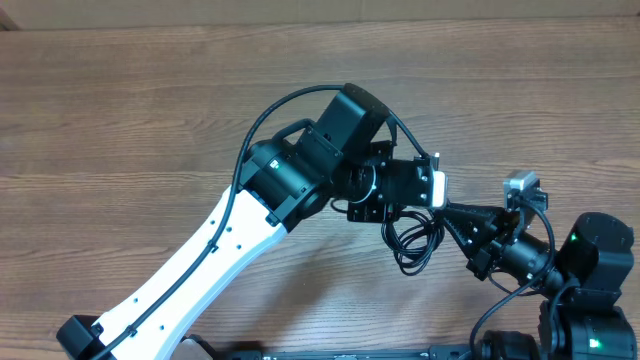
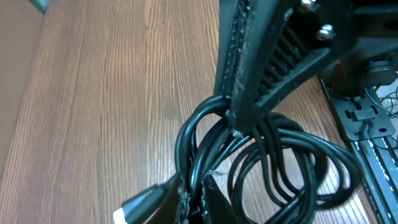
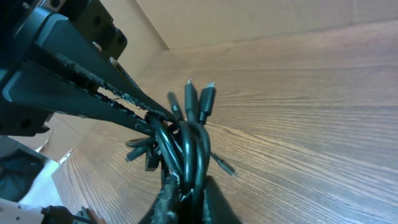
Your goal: Untangle cables
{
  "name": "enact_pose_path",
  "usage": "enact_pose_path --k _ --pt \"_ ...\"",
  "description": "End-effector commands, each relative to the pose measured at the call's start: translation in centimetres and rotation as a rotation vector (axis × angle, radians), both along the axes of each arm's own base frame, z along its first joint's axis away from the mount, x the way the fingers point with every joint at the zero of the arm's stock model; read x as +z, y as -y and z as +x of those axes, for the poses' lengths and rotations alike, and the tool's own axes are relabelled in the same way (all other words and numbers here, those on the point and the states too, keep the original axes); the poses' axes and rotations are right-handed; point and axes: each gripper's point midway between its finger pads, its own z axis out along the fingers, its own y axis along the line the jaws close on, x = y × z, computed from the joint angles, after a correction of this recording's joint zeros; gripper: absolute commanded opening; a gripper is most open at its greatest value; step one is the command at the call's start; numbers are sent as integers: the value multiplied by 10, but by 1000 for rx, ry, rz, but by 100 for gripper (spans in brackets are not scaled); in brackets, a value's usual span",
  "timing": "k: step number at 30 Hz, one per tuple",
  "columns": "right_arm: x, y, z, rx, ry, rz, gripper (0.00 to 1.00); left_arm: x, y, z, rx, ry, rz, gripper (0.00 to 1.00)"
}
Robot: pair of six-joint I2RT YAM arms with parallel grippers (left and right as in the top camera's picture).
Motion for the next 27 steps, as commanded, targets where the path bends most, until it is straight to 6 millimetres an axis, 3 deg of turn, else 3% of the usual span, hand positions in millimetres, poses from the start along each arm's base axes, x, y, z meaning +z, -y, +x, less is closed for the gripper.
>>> enact_pose_path --k 1,11,15,20,27 --pt "13 -2 -2 14 40 1 4 22 -1 -8 -28 30 -48 4" --pt "8 12 10 -99 6 -12 4 12 -9 -15 -23 -14 0 4" --pt "-1 31 22 -254 -66 -9 4 6 -14 -15 -7 -23 33 4" --pt "-23 69 32 -526 -193 -16 4 6 -14 -15 -8 -22 32 4" --pt "-27 75 32 -565 -209 -27 4 7 -13 -15 -8 -19 29 4"
